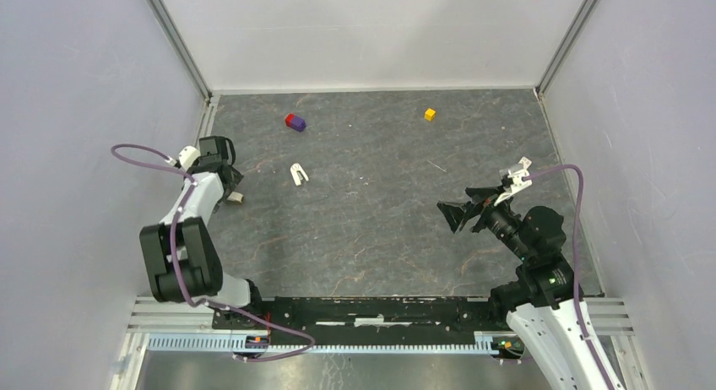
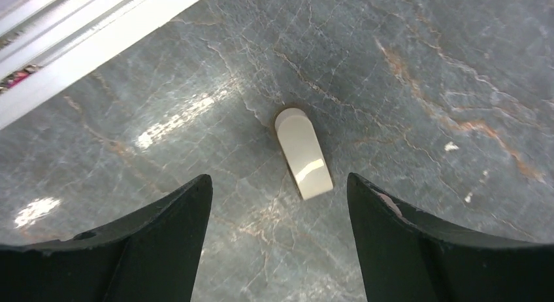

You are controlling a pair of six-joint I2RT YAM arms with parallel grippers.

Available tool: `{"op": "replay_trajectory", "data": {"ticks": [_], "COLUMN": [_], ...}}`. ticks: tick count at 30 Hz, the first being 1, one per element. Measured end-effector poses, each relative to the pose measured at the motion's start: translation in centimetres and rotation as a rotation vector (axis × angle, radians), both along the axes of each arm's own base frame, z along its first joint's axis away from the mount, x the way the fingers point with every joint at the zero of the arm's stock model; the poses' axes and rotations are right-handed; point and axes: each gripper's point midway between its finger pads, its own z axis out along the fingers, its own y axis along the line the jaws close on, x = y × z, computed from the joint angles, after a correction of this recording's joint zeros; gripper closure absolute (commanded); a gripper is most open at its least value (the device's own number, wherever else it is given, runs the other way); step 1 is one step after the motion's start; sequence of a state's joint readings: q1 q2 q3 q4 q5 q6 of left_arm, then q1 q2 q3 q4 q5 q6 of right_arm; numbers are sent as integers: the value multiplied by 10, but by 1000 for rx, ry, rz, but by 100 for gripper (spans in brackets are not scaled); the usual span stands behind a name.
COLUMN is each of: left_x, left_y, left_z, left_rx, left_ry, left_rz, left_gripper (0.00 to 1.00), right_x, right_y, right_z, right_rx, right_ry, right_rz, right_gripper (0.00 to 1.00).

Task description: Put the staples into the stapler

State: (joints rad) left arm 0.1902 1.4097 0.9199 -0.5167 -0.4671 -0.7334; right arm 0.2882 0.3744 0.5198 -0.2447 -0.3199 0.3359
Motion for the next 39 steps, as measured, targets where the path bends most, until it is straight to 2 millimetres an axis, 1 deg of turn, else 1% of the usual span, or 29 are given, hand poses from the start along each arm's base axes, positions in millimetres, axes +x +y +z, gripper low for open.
{"op": "replay_trajectory", "data": {"ticks": [3,5,7,9,10,12,14,17,21,26,30,32,33,34,36,38,39], "left_x": [6,7,8,9,9,13,16,22,22,22,25,25,26,28,31,35,39], "left_y": [2,3,1,0,0,-2,-2,-2,-4,-6,-10,-19,-20,-25,-34,-52,-63], "left_z": [-22,-34,-42,-45,-45,-44,-43,-44,-46,-48,-47,-43,-39,-31,-13,10,24], "left_rx": [-31,-52,-70,-79,-82,-90,-93,-97,-110,-119,-136,-171,-170,-182,-195,-217,-225], "left_ry": [41,69,83,87,85,74,70,70,78,88,85,79,66,44,0,-58,-95], "left_rz": [10,14,11,9,6,0,-4,-12,-21,-34,-68,-110,-115,-145,-197,-281,-338], "left_gripper": [20,23,28,29,32,42,46,45,45,66,80,88,93,96,98,98,98], "right_x": [0,0,0,0,0,1,1,2,2,2,1,0,0,0,-1,-1,-1], "right_y": [1,1,0,0,0,0,-1,-1,-2,-3,-4,-4,-4,-3,-2,0,1], "right_z": [1,1,1,1,1,0,0,-1,-1,-1,-1,-3,-4,-5,-9,-15,-18], "right_rx": [0,-2,-6,-9,-11,-15,-17,-18,-17,-18,-18,-19,-17,-12,-4,1,3], "right_ry": [-4,-6,-9,-11,-13,-13,-11,-7,-8,-10,-8,0,3,6,16,32,39], "right_rz": [5,5,5,4,3,3,0,-3,-7,-15,-16,-16,-16,-16,-11,-1,5], "right_gripper": [2,2,2,2,2,2,2,2,2,2,2,2,2,2,2,2,2]}}
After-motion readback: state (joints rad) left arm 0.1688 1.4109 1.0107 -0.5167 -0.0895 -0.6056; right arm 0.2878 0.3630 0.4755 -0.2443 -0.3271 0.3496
